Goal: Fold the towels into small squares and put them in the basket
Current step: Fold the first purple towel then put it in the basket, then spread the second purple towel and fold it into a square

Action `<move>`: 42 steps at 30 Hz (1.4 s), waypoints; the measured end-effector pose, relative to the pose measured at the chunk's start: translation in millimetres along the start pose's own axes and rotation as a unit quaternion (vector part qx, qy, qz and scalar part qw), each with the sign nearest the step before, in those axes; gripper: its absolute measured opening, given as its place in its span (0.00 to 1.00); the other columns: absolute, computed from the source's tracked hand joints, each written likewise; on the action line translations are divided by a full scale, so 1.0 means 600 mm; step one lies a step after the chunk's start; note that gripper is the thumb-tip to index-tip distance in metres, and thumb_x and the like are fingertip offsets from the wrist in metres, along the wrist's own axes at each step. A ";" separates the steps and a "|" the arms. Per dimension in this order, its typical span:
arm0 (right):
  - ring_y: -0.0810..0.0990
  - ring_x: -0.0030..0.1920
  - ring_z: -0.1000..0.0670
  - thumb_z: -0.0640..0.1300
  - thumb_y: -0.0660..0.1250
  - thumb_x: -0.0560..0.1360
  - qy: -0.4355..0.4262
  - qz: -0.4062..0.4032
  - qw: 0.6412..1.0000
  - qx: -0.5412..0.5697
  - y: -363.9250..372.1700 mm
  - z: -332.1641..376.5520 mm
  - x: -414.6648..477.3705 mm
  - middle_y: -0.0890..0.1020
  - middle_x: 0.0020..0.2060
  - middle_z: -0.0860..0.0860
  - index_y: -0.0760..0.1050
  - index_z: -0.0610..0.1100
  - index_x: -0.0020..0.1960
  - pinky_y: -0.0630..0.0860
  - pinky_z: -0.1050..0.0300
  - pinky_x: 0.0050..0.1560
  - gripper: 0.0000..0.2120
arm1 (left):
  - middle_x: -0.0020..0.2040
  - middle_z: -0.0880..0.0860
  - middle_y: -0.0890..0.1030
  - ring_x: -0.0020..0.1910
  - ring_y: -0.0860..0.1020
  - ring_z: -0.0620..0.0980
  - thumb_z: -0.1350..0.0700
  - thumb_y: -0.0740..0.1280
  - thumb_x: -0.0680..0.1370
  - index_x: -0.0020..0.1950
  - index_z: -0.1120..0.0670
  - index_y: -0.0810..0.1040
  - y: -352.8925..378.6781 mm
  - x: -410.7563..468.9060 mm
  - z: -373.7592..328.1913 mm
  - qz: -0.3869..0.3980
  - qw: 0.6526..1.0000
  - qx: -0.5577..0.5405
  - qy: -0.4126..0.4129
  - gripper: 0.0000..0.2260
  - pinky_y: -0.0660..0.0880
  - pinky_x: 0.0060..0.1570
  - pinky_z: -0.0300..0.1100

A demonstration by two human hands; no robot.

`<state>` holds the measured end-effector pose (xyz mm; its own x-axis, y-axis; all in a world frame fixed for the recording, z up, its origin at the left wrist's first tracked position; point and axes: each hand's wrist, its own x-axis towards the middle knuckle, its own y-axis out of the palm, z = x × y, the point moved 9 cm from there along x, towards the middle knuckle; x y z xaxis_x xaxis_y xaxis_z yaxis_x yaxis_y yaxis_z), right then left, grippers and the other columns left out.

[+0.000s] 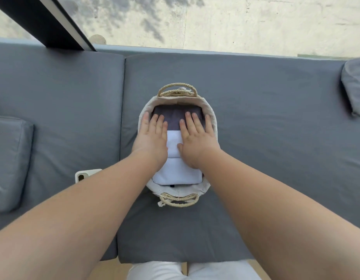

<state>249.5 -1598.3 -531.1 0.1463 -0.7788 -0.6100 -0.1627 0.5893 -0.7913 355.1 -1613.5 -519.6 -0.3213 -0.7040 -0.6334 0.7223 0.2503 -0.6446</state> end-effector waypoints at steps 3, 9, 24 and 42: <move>0.34 0.80 0.42 0.58 0.43 0.84 -0.011 -0.030 0.999 -0.005 -0.022 -0.023 -0.055 0.37 0.80 0.42 0.38 0.40 0.81 0.32 0.36 0.77 0.34 | 0.82 0.60 0.45 0.81 0.43 0.59 0.50 0.48 0.84 0.81 0.60 0.43 -0.020 -0.056 0.001 -0.036 0.991 -0.123 -0.036 0.29 0.41 0.74 0.67; 0.40 0.81 0.42 0.56 0.48 0.84 -0.018 -0.038 0.994 0.105 -0.011 -0.078 -0.204 0.45 0.82 0.46 0.48 0.48 0.82 0.38 0.36 0.78 0.29 | 0.79 0.55 0.57 0.78 0.55 0.56 0.54 0.56 0.81 0.77 0.51 0.60 -0.052 -0.221 -0.039 -0.047 0.943 -0.317 -0.092 0.23 0.52 0.74 0.63; 0.46 0.81 0.43 0.60 0.57 0.81 0.145 -0.049 0.974 0.167 0.050 -0.309 -0.572 0.47 0.82 0.48 0.54 0.57 0.80 0.43 0.35 0.78 0.29 | 0.70 0.51 0.70 0.70 0.67 0.56 0.33 0.60 0.76 0.72 0.47 0.69 -0.276 -0.357 -0.178 -0.122 0.912 -0.391 -0.032 0.28 0.64 0.67 0.54; 0.50 0.80 0.42 0.63 0.58 0.80 0.238 -0.010 0.937 0.254 0.331 -0.956 -0.751 0.50 0.82 0.48 0.57 0.57 0.78 0.48 0.36 0.78 0.29 | 0.75 0.52 0.66 0.72 0.65 0.56 0.39 0.62 0.78 0.74 0.47 0.65 -0.684 -0.156 -0.677 -0.099 0.929 -0.357 0.016 0.26 0.64 0.70 0.53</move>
<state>-408.4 -1253.8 -390.5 -0.3275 -0.7270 -0.6035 0.3380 0.5063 -0.7934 -159.8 -1380.5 -369.8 -0.4314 -0.7656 -0.4772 0.0598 0.5035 -0.8619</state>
